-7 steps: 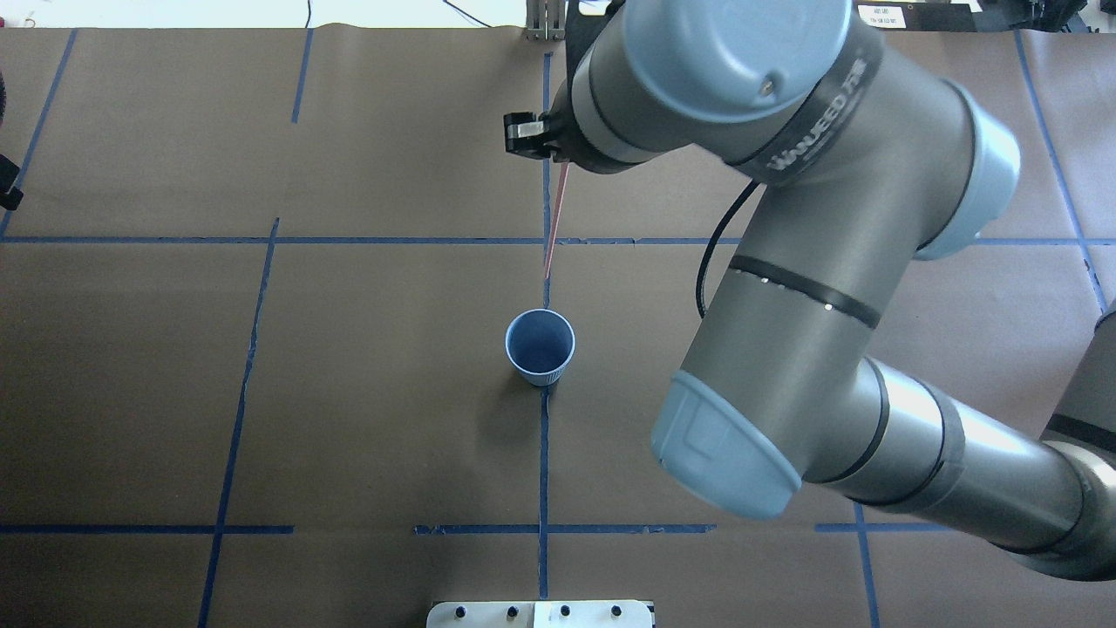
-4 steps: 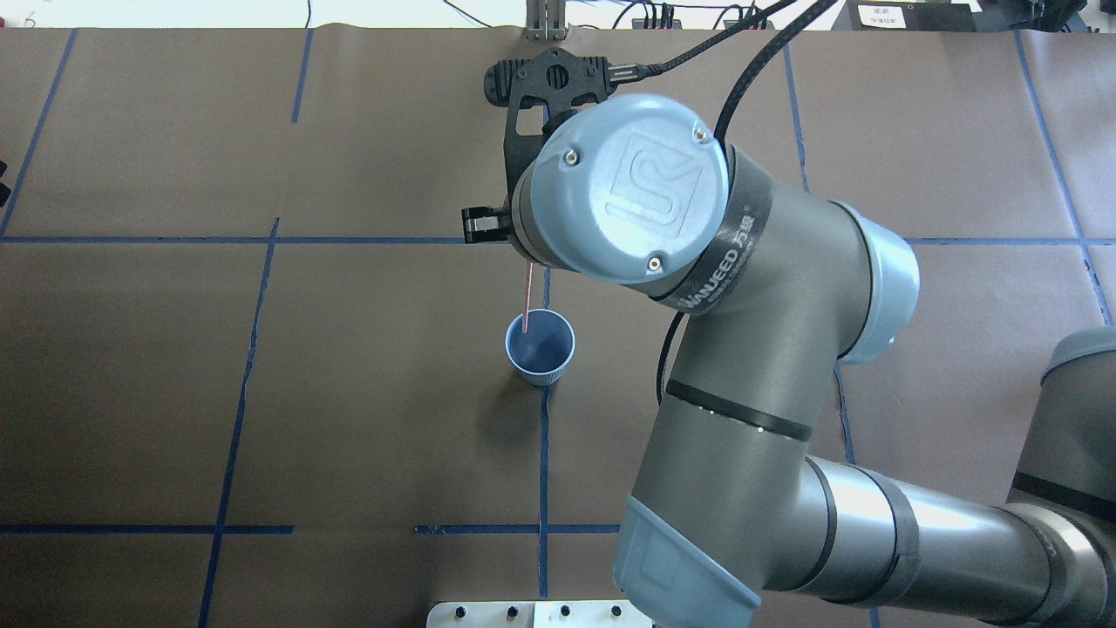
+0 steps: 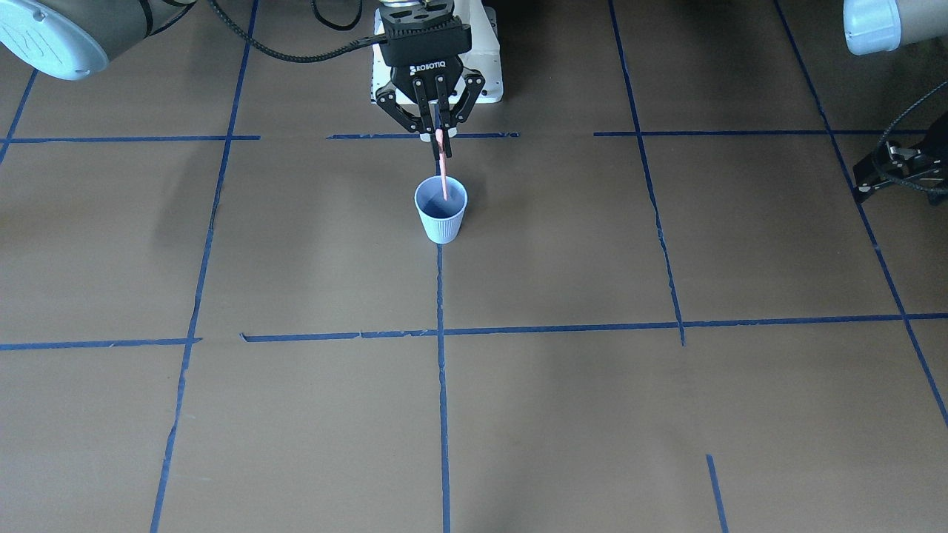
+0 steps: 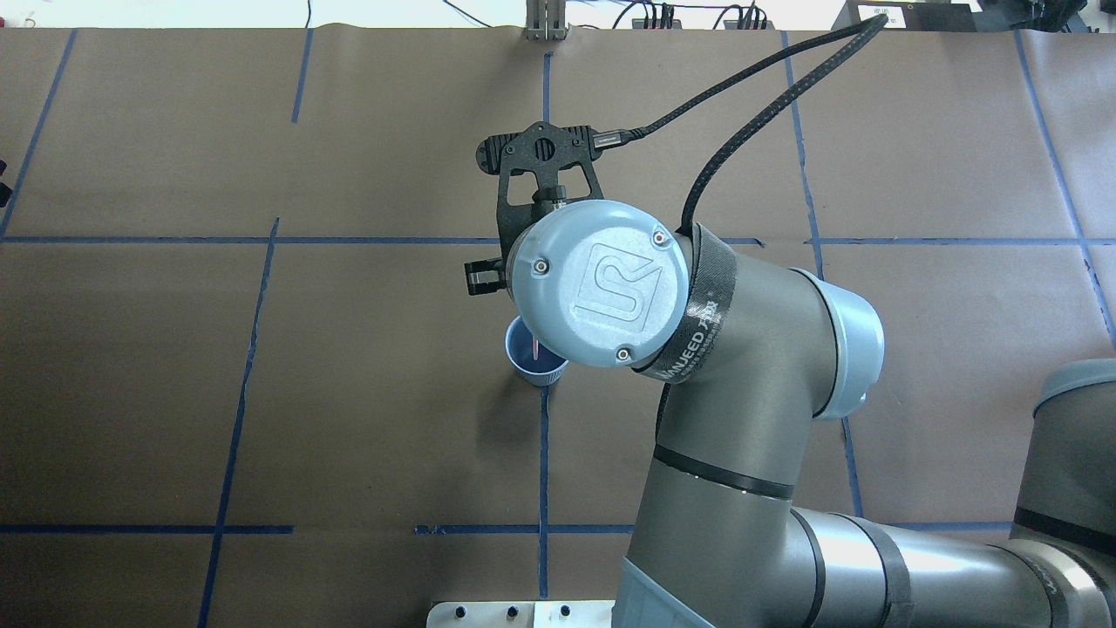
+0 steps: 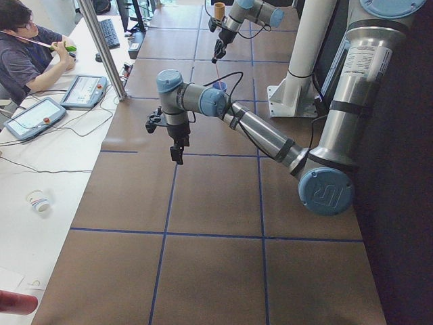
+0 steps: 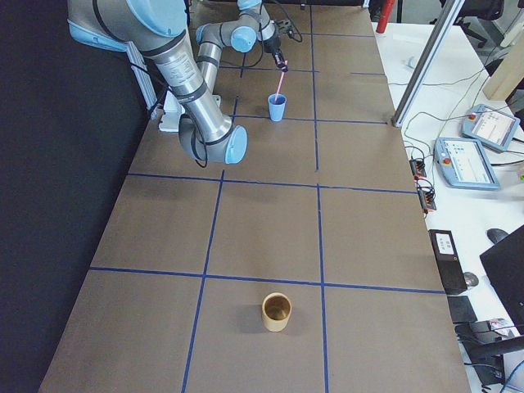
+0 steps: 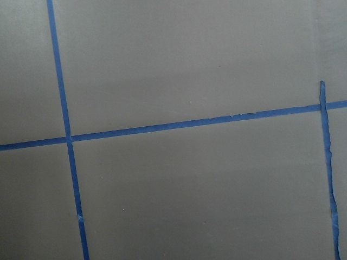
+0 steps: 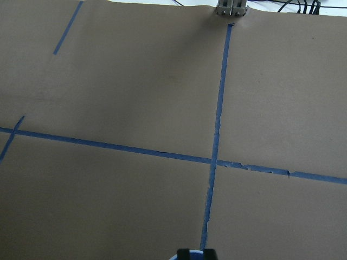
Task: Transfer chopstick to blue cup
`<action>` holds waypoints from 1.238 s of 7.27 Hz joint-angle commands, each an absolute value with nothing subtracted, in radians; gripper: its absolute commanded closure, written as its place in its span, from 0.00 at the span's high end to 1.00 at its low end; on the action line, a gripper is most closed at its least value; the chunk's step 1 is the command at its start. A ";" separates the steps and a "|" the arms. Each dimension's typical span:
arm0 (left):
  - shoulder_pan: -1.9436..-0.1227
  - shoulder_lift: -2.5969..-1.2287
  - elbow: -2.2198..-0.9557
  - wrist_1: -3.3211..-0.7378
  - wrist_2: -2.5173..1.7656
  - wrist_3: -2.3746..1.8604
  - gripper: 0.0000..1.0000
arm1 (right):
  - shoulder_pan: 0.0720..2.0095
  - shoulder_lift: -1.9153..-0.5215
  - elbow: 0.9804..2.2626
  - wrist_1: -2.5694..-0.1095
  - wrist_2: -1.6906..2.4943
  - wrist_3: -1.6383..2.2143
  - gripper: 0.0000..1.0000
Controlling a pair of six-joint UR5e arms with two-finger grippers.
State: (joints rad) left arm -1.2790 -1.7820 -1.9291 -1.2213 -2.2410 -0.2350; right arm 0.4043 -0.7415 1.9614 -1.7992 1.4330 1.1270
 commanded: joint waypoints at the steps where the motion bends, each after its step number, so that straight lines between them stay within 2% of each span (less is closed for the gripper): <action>1: -1.279 -1.782 -1.930 -1.221 -2.246 -0.236 1.00 | 0.399 -0.742 1.963 -1.798 1.436 1.127 0.99; 3: -1.279 -1.782 -1.930 -1.221 -2.246 -0.236 1.00 | 0.399 -0.735 1.976 -1.799 1.439 1.129 0.99; 5: -1.308 -1.781 -1.927 -1.224 -2.247 -0.233 1.00 | 0.451 -0.745 2.057 -1.889 1.483 1.126 0.99; 6: -1.322 -1.779 -1.927 -1.223 -2.247 -0.204 1.00 | 0.582 -0.771 2.089 -1.938 1.660 1.111 0.99; 7: -1.365 -1.779 -1.887 -1.223 -2.249 -0.124 1.00 | 0.727 -0.872 2.135 -1.933 1.845 1.030 0.99; 9: -1.487 -1.779 -1.774 -1.224 -2.308 0.086 1.00 | 1.010 -1.034 2.119 -1.925 2.103 0.641 0.99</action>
